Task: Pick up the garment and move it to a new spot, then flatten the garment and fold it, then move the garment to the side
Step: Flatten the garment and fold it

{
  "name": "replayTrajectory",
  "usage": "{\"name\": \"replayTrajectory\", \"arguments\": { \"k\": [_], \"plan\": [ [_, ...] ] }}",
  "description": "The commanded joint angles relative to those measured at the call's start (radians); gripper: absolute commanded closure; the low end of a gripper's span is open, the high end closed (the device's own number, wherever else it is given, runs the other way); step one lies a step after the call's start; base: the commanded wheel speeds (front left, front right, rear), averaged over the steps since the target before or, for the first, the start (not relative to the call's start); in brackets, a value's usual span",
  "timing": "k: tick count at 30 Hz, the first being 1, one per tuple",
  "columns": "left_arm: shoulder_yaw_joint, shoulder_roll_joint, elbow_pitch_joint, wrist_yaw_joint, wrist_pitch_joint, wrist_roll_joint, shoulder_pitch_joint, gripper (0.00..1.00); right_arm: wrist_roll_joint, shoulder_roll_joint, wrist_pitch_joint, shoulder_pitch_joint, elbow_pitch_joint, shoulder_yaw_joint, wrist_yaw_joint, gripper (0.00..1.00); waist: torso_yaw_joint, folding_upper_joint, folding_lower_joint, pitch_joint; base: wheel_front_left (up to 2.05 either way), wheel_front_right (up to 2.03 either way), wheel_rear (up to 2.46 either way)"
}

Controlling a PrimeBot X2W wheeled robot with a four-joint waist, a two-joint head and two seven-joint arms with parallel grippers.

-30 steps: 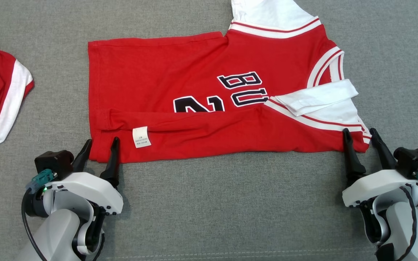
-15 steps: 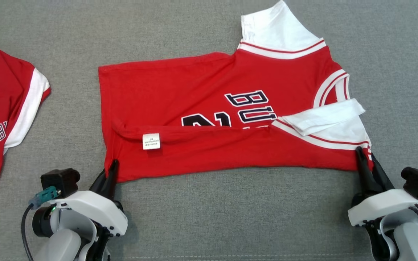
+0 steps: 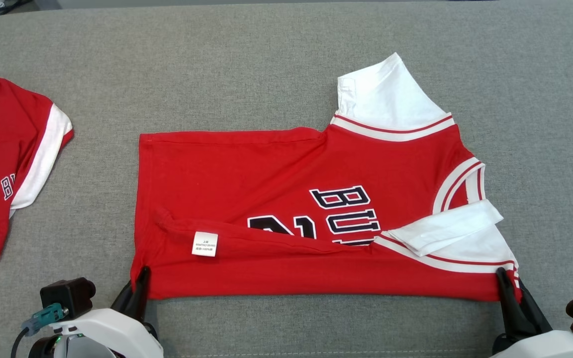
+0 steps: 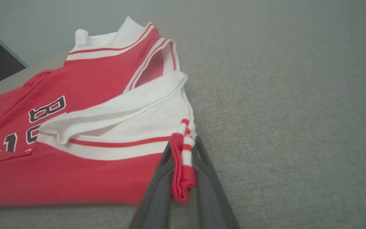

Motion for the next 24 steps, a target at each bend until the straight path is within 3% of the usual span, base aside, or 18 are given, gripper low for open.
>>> {"name": "replayTrajectory", "arguments": {
  "k": [1, 2, 3, 4, 5, 12, 18, 24],
  "plan": [
    [0.048, 0.036, -0.024, 0.016, 0.002, -0.009, -0.007, 1.0, -0.003, -0.013, 0.003, 0.005, -0.033, 0.0, -0.002, 1.0, 0.0, 0.0, 0.0, 0.003, 0.0, 0.0, 0.0],
    [0.047, 0.032, -0.026, 0.016, 0.008, -0.017, -0.003, 1.0, 0.002, -0.007, 0.005, 0.006, -0.034, -0.005, -0.002, 1.0, 0.0, 0.0, 0.0, 0.004, 0.0, 0.0, 0.0],
    [0.047, 0.031, -0.024, 0.015, 0.008, -0.019, -0.001, 0.91, 0.0, -0.003, 0.002, 0.006, -0.033, -0.01, -0.002, 0.61, 0.0, 0.0, 0.0, 0.005, 0.0, 0.0, 0.0],
    [0.046, 0.028, -0.021, 0.012, 0.01, -0.023, 0.0, 0.37, 0.002, 0.001, 0.007, 0.006, -0.027, -0.009, -0.002, 0.0, 0.001, 0.0, 0.0, 0.006, 0.0, 0.0, 0.0],
    [0.044, 0.023, -0.017, 0.006, 0.013, -0.031, 0.0, 0.0, 0.008, 0.004, 0.008, 0.004, -0.023, -0.006, -0.002, 0.0, 0.003, 0.0, 0.0, 0.006, 0.0, 0.0, 0.0],
    [0.059, 0.009, 0.001, 0.014, -0.047, -0.014, -0.007, 0.0, 0.008, 0.011, -0.03, 0.001, -0.027, -0.04, -0.002, 0.0, 0.012, 0.0, 0.0, 0.004, 0.0, 0.0, 0.0],
    [0.072, 0.04, -0.062, 0.056, -0.108, 0.062, -0.034, 0.0, -0.014, 0.01, -0.062, -0.015, -0.062, -0.105, -0.002, 0.0, 0.018, 0.0, 0.0, -0.004, 0.0, 0.0, 0.0],
    [0.072, 0.072, -0.112, 0.082, -0.102, 0.109, -0.083, 0.0, -0.035, -0.007, -0.063, -0.077, -0.065, -0.124, -0.002, 0.0, 0.001, 0.0, 0.0, 0.0, 0.0, 0.0, 0.0]
  ]
}}
